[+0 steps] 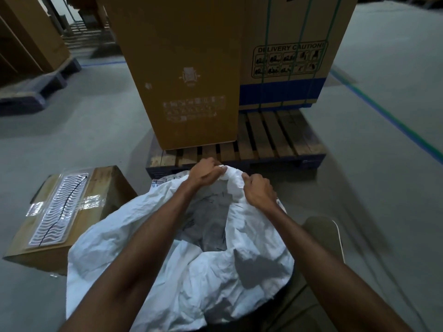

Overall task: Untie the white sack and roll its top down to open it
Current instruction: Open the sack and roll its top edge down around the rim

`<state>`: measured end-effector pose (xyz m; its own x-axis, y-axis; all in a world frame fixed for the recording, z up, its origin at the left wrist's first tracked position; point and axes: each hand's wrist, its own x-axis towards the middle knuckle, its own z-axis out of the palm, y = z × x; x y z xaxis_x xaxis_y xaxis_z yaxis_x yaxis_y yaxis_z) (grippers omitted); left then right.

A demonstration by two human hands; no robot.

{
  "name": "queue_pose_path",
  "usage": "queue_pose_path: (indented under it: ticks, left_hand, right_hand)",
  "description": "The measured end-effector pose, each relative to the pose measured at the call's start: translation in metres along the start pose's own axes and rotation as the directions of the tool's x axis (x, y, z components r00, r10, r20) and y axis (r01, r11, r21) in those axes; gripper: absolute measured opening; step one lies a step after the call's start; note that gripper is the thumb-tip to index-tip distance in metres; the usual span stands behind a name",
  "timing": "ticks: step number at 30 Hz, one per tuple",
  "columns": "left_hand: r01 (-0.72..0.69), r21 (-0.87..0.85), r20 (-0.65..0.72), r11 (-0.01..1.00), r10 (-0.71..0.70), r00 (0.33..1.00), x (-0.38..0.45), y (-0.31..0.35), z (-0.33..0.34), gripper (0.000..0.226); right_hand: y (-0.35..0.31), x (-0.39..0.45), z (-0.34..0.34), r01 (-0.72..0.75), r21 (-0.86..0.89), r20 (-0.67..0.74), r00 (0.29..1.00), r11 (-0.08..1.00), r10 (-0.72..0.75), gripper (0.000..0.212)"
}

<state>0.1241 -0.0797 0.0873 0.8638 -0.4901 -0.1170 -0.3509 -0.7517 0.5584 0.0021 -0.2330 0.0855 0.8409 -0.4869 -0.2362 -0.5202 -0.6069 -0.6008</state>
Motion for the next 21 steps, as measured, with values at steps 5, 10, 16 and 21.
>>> queue_pose_path:
  ticks: [5, 10, 16, 21]
  left_hand:
    - [-0.280, 0.287, 0.063, 0.916, 0.274, 0.960, -0.004, 0.012, 0.004, 0.068]
    - [-0.270, 0.154, 0.067, 0.950, 0.263, 0.962, 0.000, 0.025, 0.014, 0.050]
    - [-0.045, 0.207, -0.016, 0.977, 0.050, 0.999, 0.010, 0.031, 0.004, 0.041]
    - [-0.259, 0.030, 0.218, 0.965, 0.246, 0.944, 0.013, 0.026, -0.004, 0.061]
  right_hand:
    - [-0.005, 0.023, -0.019, -0.237, 0.488, 0.257, 0.959, 0.840, 0.122, 0.051]
    - [-0.008, 0.025, -0.024, -0.265, 0.555, 0.363, 0.930, 0.789, 0.058, 0.072]
    - [-0.003, -0.013, -0.016, 0.071, 0.103, 0.047, 0.996, 0.992, -0.076, 0.070]
    - [0.004, 0.000, -0.037, -0.004, 0.457, 0.183, 0.979, 0.890, -0.089, 0.048]
